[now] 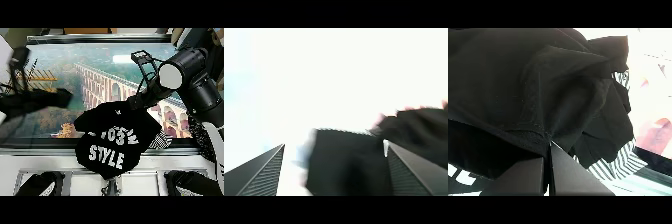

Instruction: Fold the clothes and pants, and hang the long-sleeved shirts on hangers.

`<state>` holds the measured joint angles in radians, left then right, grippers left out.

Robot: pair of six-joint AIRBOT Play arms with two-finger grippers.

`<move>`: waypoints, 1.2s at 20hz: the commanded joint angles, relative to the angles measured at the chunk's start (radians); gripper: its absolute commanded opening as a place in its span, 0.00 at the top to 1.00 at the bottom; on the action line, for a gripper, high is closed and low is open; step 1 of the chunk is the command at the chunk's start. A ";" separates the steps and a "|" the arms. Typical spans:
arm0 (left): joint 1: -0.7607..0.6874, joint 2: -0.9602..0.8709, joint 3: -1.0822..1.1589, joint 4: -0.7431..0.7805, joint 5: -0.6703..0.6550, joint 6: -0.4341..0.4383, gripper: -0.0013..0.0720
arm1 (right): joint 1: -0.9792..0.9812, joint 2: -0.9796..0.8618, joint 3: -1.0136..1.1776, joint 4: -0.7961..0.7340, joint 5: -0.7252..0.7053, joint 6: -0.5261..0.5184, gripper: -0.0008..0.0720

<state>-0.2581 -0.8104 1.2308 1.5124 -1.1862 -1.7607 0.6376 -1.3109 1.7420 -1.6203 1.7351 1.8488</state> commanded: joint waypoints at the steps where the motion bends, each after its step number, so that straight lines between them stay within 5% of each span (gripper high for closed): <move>1: 0.262 -0.084 0.092 0.015 -0.029 0.148 0.03 | 0.000 -0.001 0.000 0.001 0.000 -0.001 0.97; 6: 0.625 -0.344 0.124 0.015 0.096 0.270 0.03 | 0.000 -0.003 0.000 0.000 0.000 -0.001 0.97; 10: 0.749 -0.590 0.126 0.016 0.270 0.342 0.03 | 0.000 -0.005 0.000 0.001 0.000 -0.001 0.97; 17: 0.690 -0.969 0.355 0.280 0.327 0.342 0.03 | 0.000 -0.006 0.000 0.001 0.000 -0.001 0.97; 24: 0.661 -1.194 0.552 0.304 0.343 0.340 0.03 | 0.000 -0.006 0.000 0.001 0.000 -0.001 0.97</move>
<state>0.4095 -1.9190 1.7088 1.7901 -0.8375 -1.4216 0.6376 -1.3159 1.7420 -1.6199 1.7351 1.8481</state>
